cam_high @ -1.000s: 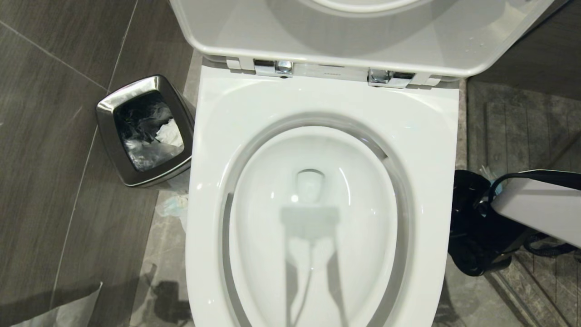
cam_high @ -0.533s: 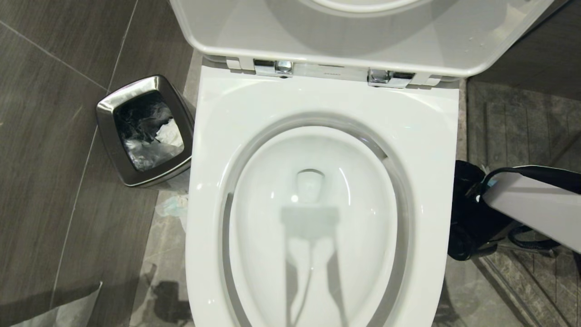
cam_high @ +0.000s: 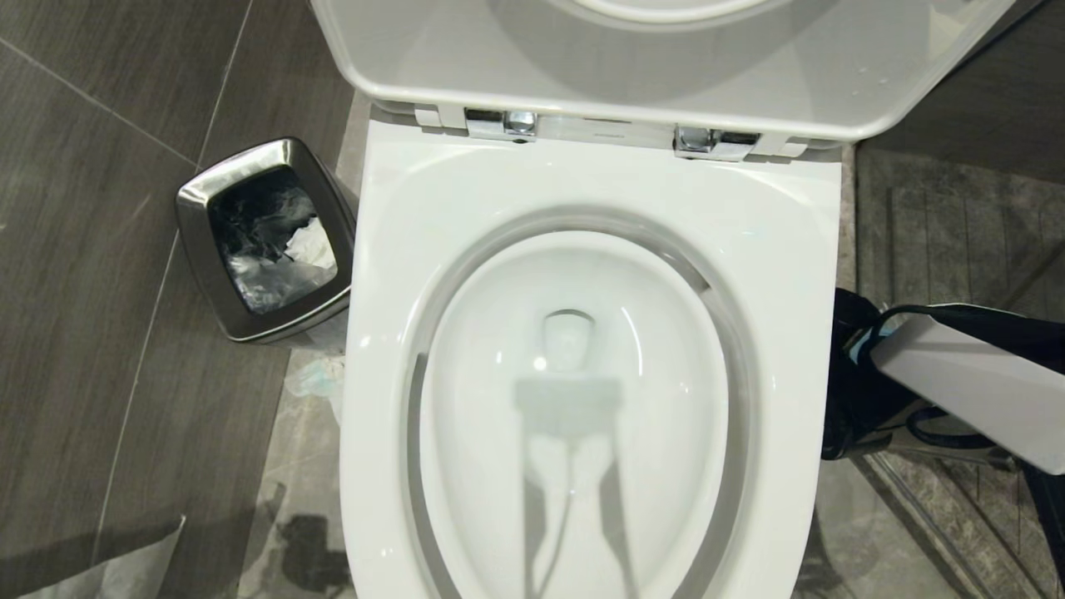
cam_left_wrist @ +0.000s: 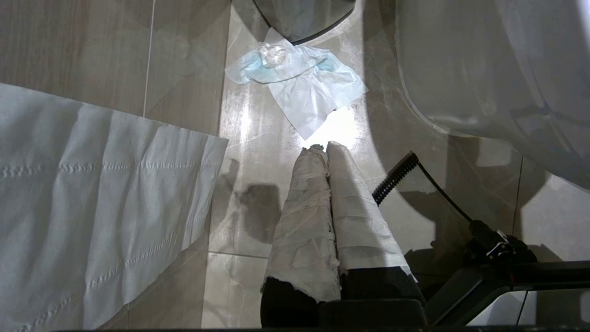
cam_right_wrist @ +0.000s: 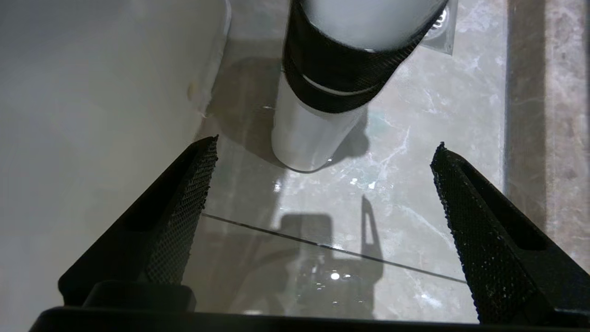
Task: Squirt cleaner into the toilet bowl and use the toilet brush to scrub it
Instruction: Pour in the cleaning agent
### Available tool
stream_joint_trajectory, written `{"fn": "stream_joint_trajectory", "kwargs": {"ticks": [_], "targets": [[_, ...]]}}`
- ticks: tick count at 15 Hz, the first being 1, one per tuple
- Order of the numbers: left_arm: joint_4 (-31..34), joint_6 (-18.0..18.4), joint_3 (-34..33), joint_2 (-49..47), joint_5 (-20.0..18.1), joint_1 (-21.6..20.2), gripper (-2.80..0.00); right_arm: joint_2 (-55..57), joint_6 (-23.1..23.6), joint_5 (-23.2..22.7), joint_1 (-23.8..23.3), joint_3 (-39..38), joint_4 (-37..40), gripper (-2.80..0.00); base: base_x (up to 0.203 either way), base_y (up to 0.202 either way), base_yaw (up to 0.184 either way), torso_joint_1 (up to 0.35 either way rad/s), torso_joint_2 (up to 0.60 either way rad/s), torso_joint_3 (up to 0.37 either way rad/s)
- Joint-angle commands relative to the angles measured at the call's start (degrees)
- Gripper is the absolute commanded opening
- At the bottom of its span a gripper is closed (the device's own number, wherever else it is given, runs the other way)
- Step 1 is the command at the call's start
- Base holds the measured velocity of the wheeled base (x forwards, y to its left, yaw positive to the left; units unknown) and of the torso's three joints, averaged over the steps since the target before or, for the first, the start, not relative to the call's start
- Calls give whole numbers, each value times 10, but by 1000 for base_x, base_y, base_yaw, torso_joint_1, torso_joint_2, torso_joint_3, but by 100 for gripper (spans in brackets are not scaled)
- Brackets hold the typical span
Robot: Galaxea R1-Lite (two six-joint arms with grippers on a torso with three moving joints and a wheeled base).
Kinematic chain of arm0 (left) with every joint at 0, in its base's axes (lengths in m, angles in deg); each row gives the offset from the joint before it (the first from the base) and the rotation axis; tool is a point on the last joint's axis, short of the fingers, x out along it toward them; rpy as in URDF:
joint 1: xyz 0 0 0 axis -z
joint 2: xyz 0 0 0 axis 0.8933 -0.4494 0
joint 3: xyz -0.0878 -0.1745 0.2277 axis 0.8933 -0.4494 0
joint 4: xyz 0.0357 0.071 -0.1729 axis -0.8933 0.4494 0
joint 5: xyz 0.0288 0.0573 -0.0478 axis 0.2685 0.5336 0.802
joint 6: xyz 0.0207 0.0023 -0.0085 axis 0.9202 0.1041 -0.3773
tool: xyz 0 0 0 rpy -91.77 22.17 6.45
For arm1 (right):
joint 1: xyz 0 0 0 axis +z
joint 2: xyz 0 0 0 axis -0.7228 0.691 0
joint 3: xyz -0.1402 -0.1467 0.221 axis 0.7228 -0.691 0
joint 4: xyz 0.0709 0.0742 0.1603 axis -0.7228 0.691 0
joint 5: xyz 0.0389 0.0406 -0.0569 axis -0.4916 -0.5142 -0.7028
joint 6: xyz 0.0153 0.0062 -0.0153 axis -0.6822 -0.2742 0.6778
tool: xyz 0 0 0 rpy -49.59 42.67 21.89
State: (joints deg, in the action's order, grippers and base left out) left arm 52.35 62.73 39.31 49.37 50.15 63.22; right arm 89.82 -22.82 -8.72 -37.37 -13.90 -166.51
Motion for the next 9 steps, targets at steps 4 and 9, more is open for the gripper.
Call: {"fn": "stream_joint_trajectory", "kwargs": {"ticks": [4, 9], "targets": [[0, 0, 0, 0, 0, 0, -280, 20, 7, -12, -2, 42, -5, 0, 0, 0, 0, 0, 0, 0], [0, 0, 0, 0, 0, 0, -280, 32, 8, -11, -4, 91, -5, 0, 0, 0, 0, 0, 0, 0]]}}
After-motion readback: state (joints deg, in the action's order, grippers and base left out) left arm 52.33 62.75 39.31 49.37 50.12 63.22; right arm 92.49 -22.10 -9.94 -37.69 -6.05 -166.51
